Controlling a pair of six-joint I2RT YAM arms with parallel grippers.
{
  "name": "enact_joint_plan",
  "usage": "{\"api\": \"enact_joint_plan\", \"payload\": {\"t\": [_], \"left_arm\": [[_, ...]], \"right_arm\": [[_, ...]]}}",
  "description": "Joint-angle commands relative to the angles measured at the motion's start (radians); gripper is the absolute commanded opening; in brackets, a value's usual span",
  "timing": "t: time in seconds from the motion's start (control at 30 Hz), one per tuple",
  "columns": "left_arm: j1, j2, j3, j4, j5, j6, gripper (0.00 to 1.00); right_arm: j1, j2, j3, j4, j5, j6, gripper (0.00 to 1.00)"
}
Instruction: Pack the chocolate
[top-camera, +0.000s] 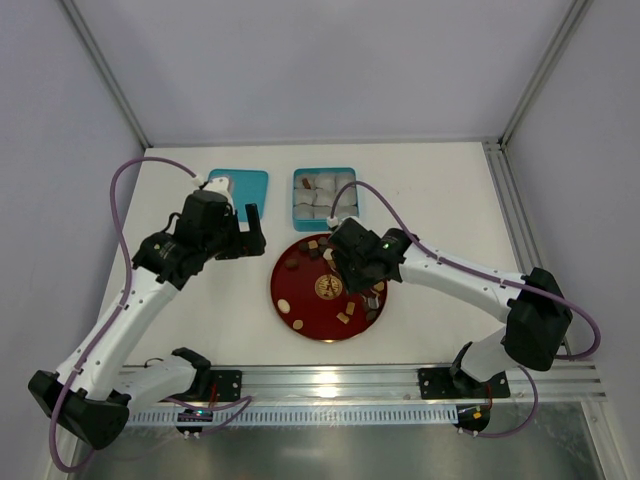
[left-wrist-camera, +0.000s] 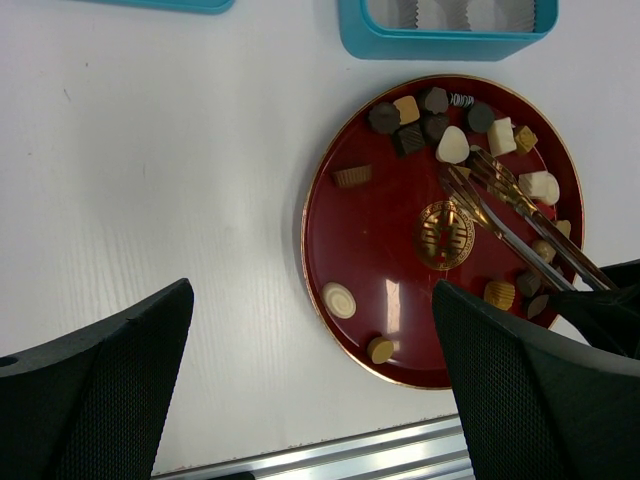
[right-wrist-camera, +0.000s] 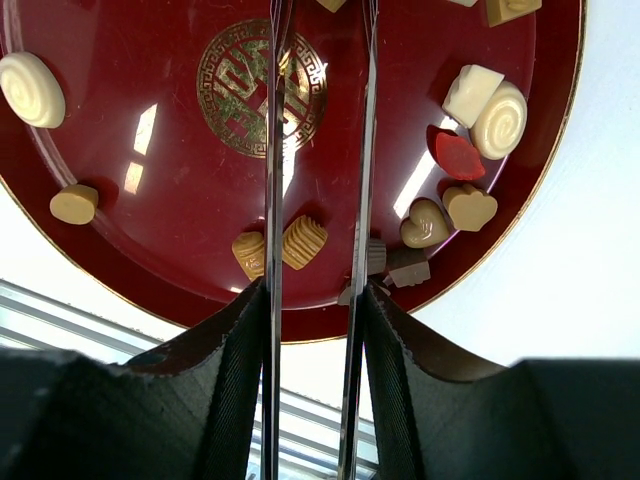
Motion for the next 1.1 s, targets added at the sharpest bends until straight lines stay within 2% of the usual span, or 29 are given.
{"api": "enact_joint_plan", "payload": {"t": [0.0,0.17,0.3,0.5,1.07], "left_arm": [[0.005,-0.019,-0.007,0.014,-0.018,-0.010,1.00],[0.005,-0.019,-0.009,0.017,-0.018,-0.011,1.00],[0.005,-0.019,-0.007,0.017,-0.015,-0.011,0.99],[0.005,-0.019,-0.007,0.017,-0.013,-0.013,1.00],[0.005,-0.022,-0.007,0.017,-0.009,-0.019,1.00]], "right_arm": [[0.007,0.000,0.048,0.007,0.004,-0.013,0.43],[0.007,-0.007,0.045,0.005,0.004,-0.009,0.42],[0.007,-0.011,0.045,-0.001,0.007,-0.005,0.36],[0.007,-0.043,0.057,-0.029,0.013,-0.002,0.34],[0.008,-0.103,0.049,-0.087,-0.021,0.007,0.34]]}}
